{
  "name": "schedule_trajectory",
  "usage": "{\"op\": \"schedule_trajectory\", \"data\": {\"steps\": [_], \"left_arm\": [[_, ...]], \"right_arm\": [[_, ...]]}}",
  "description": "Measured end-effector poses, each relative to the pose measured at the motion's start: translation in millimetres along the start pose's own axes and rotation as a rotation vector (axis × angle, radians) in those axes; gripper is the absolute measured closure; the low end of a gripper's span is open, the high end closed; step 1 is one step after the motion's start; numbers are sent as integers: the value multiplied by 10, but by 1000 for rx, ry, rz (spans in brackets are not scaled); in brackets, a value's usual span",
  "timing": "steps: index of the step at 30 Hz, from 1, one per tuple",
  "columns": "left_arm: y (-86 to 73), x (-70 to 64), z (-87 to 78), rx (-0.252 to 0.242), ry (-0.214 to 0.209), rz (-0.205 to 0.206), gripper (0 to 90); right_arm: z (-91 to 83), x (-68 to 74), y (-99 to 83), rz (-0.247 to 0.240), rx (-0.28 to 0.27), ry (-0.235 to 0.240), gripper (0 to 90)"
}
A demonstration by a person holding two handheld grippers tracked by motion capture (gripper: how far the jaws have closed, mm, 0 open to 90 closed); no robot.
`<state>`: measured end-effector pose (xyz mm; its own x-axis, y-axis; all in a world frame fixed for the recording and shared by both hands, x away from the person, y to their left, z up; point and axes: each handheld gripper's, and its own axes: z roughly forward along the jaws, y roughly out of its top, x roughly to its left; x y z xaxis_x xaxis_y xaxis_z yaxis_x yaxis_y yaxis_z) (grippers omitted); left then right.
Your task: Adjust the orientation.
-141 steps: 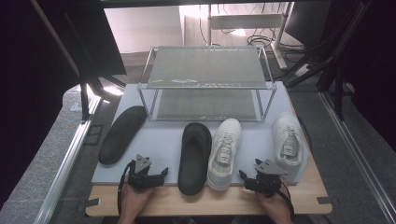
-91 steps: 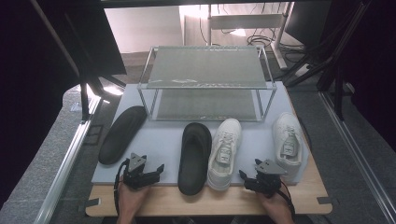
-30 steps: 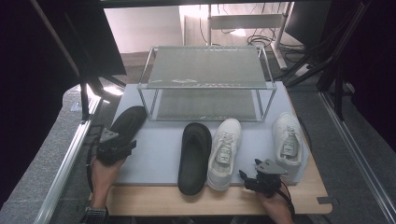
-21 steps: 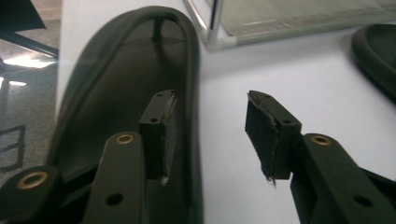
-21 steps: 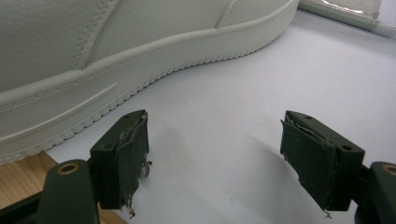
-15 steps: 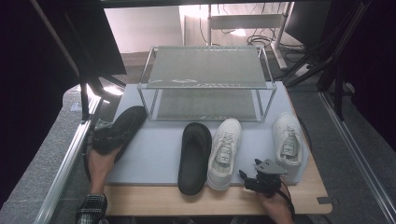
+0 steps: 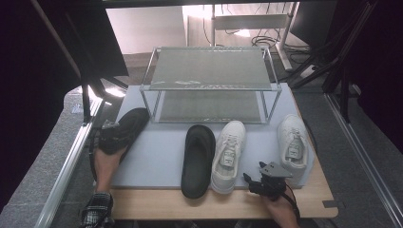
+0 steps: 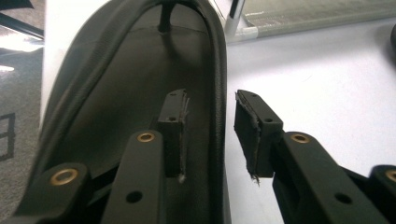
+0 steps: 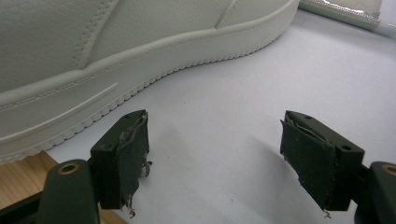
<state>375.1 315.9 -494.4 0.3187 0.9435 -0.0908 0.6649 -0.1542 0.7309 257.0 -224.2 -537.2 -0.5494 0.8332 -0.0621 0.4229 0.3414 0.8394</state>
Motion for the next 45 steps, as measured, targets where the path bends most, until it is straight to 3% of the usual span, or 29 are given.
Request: {"op": "schedule_trajectory", "data": {"steps": [8, 14, 18, 23, 34, 45], "left_arm": [[9, -13, 58, 24, -20, 6, 809], [0, -4, 35, 5, -13, 13, 826], [-4, 24, -73, -29, -11, -12, 829], [-37, 30, -174, -29, -7, -6, 829], [-197, -63, -470, -28, -21, 42, 827], [-353, -278, -687, -43, -54, 99, 825]], "right_arm": [[-1, -1, 0, -1, 1, -1, 240], [-1, -1, 1, 0, 1, -1, 240], [-1, -1, 1, 0, 2, 0, 240], [0, -1, 0, -1, 1, -1, 240], [0, -1, 1, -1, 1, -1, 240], [0, -1, 1, -1, 2, -1, 240]]}}
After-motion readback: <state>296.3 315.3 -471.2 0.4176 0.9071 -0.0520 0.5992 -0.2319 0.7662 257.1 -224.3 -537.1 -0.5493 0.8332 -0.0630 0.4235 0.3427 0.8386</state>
